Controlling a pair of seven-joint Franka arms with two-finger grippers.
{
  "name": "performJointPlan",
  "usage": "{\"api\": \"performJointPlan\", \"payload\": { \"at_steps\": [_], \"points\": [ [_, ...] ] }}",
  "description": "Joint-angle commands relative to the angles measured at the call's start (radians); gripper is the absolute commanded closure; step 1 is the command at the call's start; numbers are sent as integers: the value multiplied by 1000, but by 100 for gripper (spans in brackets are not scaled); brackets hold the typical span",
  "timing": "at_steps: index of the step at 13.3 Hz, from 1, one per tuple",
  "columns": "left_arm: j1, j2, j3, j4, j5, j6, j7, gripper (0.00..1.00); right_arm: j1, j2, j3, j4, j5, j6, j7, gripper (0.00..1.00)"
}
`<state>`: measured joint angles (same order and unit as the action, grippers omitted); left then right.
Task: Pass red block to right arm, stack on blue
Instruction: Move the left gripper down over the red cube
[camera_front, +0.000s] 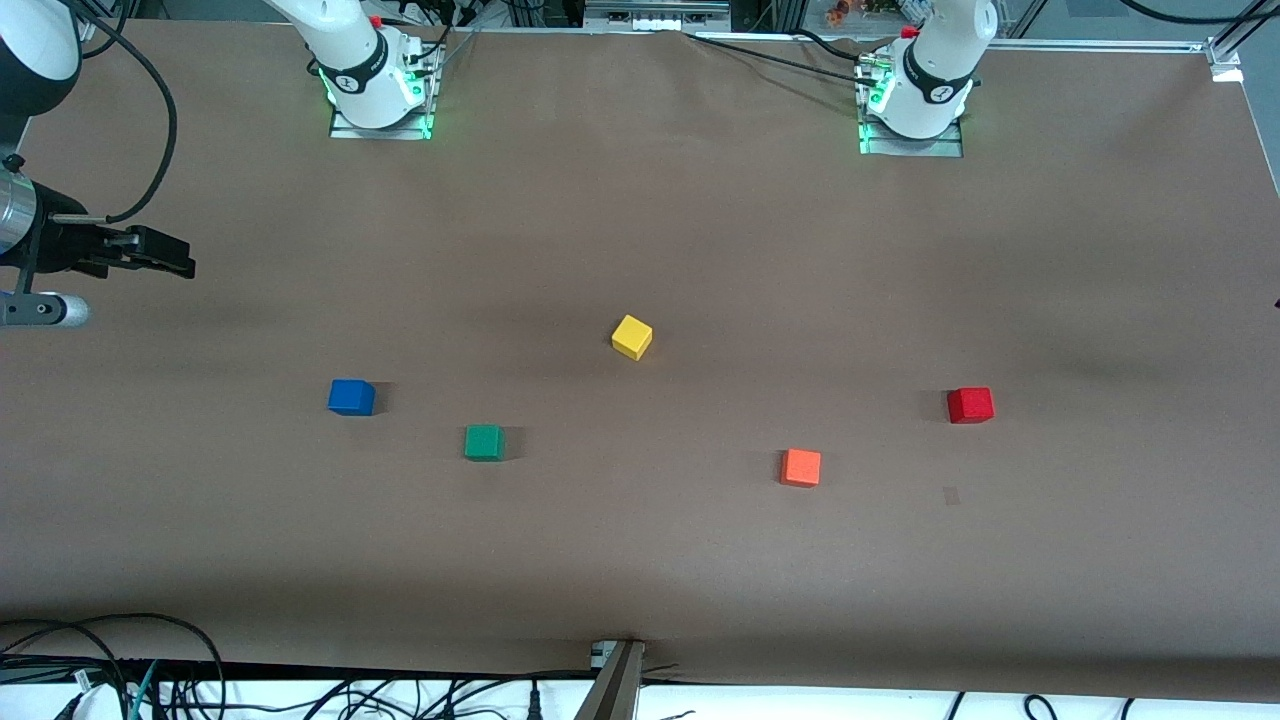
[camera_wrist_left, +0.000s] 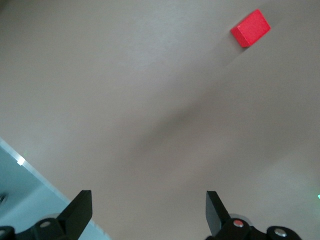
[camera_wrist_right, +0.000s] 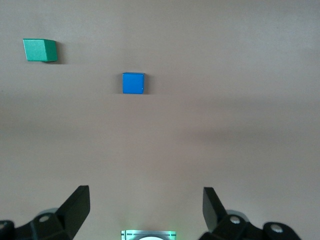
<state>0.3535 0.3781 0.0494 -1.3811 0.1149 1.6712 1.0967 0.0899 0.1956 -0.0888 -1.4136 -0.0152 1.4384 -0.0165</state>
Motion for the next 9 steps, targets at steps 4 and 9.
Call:
{"api": "performJointPlan", "payload": {
  "at_steps": [4,9],
  "points": [
    [163,227,-11,73,-404,-7,535,0,-2,8,3,18,1,-4,-3,0],
    [214,402,-14,73,-653,-105,787,0,-2,13,3,18,1,-4,-14,0]
  ]
}}
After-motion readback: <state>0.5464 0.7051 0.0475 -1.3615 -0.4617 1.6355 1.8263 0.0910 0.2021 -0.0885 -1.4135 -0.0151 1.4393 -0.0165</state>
